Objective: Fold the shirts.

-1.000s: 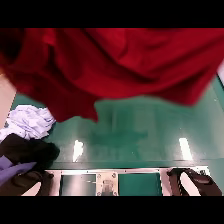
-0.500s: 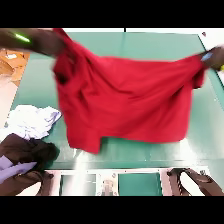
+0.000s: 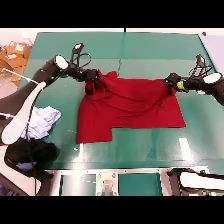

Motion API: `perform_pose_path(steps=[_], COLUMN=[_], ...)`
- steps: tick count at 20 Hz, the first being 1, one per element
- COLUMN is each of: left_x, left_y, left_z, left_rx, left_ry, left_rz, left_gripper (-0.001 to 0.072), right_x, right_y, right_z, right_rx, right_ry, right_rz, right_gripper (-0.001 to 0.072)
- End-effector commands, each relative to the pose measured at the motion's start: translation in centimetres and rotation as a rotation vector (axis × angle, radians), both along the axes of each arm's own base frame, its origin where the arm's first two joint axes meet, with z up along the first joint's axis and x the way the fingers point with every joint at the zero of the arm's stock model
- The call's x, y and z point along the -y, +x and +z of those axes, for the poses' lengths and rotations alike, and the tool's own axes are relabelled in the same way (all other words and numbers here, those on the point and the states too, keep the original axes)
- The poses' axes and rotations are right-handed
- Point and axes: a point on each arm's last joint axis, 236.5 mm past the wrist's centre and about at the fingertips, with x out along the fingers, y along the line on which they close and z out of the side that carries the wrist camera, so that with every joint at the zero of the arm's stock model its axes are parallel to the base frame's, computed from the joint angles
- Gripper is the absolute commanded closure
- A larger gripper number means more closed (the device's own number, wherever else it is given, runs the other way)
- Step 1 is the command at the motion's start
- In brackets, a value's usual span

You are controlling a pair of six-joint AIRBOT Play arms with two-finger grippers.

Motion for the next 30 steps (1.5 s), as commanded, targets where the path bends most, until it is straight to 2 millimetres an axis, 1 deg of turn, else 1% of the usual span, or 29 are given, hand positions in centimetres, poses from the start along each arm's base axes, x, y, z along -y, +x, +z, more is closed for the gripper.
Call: perform_pose_path(steps=[1, 2, 3, 4, 5, 6, 7, 8, 9, 11, 12, 13, 14, 15, 16, 17, 18, 20, 21, 23, 25, 26, 27, 28, 29, 30], left_x=[-3.0, -4.9, -6.9, -8.8, -10.3, -11.6, -12.5, -13.1, -13.5, -14.5, -15.0, -15.7, -16.2, -16.8, -17.2, -17.1, -16.4, -13.5, -11.8, -8.7, -6.0, -4.9, -4.1, -3.9, -3.8, -4.2], left_y=[-0.1, -1.1, -2.0, -3.0, -3.7, -4.4, -5.5, -7.1, -8.7, -11.7, -13.6, -14.9, -15.8, -15.9, -15.7, -15.5, -15.4, -15.0, -14.3, -13.0, -13.0, -13.3, -13.3, -13.2, -13.3, -13.7], left_z=[2.6, 4.0, 4.9, 5.8, 6.4, 6.7, 6.8, 6.6, 6.0, 3.9, 2.4, 0.9, -0.9, -2.6, -4.3, -5.7, -6.9, -8.6, -9.3, -9.8, -10.6, -11.3, -11.4, -11.3, -11.0, -10.6], left_rx=[-0.083, -0.120, -0.155, -0.186, -0.205, -0.228, -0.261, -0.307, -0.358, -0.435, -0.468, -0.492, -0.511, -0.524, -0.504, -0.499, -0.510, -0.525, -0.520, -0.505, -0.509, -0.523, -0.521, -0.519, -0.521, -0.529], left_ry=[-0.035, -0.020, -0.001, 0.008, 0.010, 0.010, 0.012, 0.016, 0.014, -0.050, -0.107, -0.162, -0.214, -0.252, -0.254, -0.246, -0.240, -0.272, -0.307, -0.384, -0.389, -0.377, -0.370, -0.367, -0.369, -0.357], left_rz=[-0.022, -0.047, -0.057, -0.059, -0.050, -0.045, -0.051, -0.079, -0.100, -0.058, -0.011, 0.043, 0.098, 0.168, 0.206, 0.224, 0.213, 0.158, 0.149, 0.124, 0.066, 0.041, 0.017, 0.005, -0.013, -0.046], left_gripper=[0.0009, 0.0056, 0.0320, 0.0623, 0.0684, 0.0684, 0.0685, 0.0685, 0.0685, 0.0685, 0.0685, 0.0685, 0.0683, 0.0677, 0.0373, 0.0028, 0.0015, 0.0017, 0.0017, 0.0017, 0.0018, 0.0081, 0.0198, 0.0275, 0.0415, 0.0618], right_x=[2.7, 4.0, 5.1, 6.1, 6.8, 7.0, 6.9, 6.9, 6.8, 6.5, 6.3, 6.4, 6.3, 5.8, 4.9, 4.1, 3.4, 2.7, 2.5, 2.3, 2.3, 2.3, 2.2, 2.1, 2.0, 2.0], right_y=[-0.8, -2.0, -3.7, -5.4, -7.1, -9.0, -10.8, -13.1, -15.6, -20.0, -21.8, -23.0, -23.8, -24.4, -24.7, -25.1, -25.7, -26.2, -26.4, -26.5, -26.4, -26.4, -26.2, -26.0, -25.9, -25.9], right_z=[1.7, 2.9, 3.7, 4.2, 4.3, 4.2, 3.7, 2.8, 1.7, 0.0, -0.8, -1.7, -2.5, -3.5, -4.4, -5.3, -6.2, -7.4, -7.7, -7.9, -7.9, -7.8, -7.7, -7.6, -7.5, -7.5], right_rx=[-0.048, -0.064, -0.088, -0.120, -0.145, -0.168, -0.193, -0.231, -0.268, -0.302, -0.307, -0.302, -0.293, -0.296, -0.308, -0.329, -0.351, -0.373, -0.384, -0.387, -0.380, -0.379, -0.373, -0.367, -0.363, -0.364], right_ry=[0.017, 0.032, 0.053, 0.070, 0.087, 0.099, 0.106, 0.113, 0.122, 0.153, 0.165, 0.186, 0.186, 0.189, 0.225, 0.256, 0.280, 0.304, 0.311, 0.317, 0.315, 0.319, 0.327, 0.337, 0.344, 0.343], right_rz=[0.027, 0.018, 0.001, -0.020, -0.038, -0.052, -0.065, -0.096, -0.140, -0.232, -0.273, -0.348, -0.388, -0.399, -0.401, -0.402, -0.403, -0.405, -0.405, -0.404, -0.405, -0.405, -0.407, -0.409, -0.410, -0.409], right_gripper=[0.0241, 0.0252, 0.0382, 0.0479, 0.0629, 0.0702, 0.0702, 0.0702, 0.0703, 0.0702, 0.0701, 0.0701, 0.0700, 0.0699, 0.0656, 0.0559, 0.0533, 0.0533, 0.0533, 0.0533, 0.0532, 0.0529, 0.0516, 0.0515, 0.0504, 0.0467])
